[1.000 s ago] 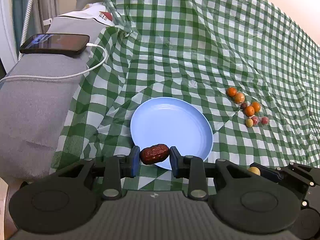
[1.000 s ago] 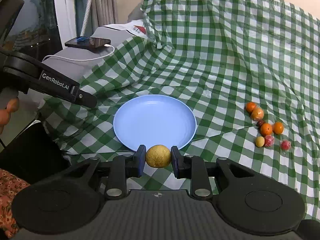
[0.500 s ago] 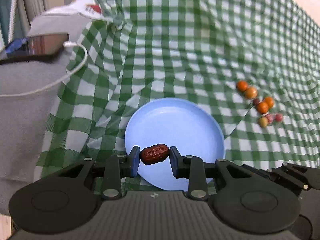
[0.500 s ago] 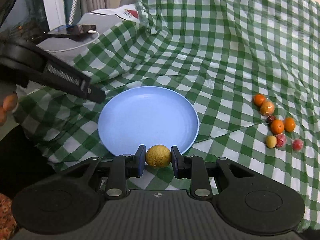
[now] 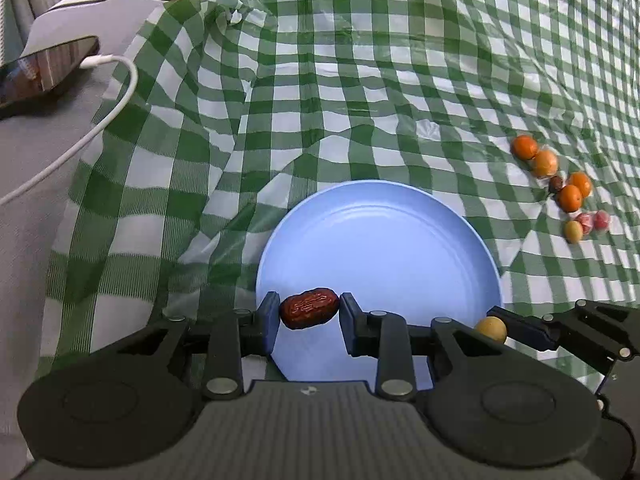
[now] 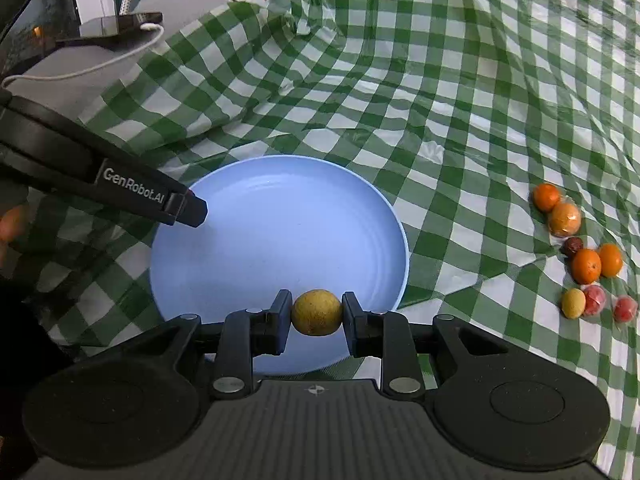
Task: Organize fruits
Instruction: 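Carry the date and plum to the blue plate and release both, then move both tools back to the fruit cluster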
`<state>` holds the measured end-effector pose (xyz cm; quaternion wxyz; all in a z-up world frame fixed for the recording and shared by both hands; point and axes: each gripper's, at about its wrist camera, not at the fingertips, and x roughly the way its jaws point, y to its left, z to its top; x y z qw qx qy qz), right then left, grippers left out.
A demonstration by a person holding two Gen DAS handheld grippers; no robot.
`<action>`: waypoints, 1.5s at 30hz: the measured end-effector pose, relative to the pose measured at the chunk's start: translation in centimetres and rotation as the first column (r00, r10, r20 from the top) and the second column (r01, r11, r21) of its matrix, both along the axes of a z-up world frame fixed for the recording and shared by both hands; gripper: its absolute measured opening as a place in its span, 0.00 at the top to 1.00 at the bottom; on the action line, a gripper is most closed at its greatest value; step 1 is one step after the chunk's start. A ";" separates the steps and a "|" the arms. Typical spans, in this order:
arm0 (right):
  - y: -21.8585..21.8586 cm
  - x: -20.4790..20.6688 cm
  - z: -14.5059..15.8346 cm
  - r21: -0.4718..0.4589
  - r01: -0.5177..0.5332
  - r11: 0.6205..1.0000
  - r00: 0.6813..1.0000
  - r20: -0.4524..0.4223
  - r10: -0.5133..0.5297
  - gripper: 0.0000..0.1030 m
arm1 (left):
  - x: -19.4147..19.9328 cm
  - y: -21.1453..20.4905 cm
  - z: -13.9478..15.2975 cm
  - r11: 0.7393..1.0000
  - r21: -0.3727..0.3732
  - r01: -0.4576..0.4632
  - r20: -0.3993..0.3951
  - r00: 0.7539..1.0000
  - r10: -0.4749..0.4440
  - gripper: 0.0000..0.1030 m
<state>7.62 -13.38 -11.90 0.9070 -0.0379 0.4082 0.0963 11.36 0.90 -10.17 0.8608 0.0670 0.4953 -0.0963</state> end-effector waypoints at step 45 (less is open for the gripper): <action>-1.7 -13.0 7.1 0.072 0.055 0.996 0.986 0.155 -0.065 0.05 | -14.3 1.5 8.7 0.998 0.055 -0.041 0.225 0.974 0.028 0.00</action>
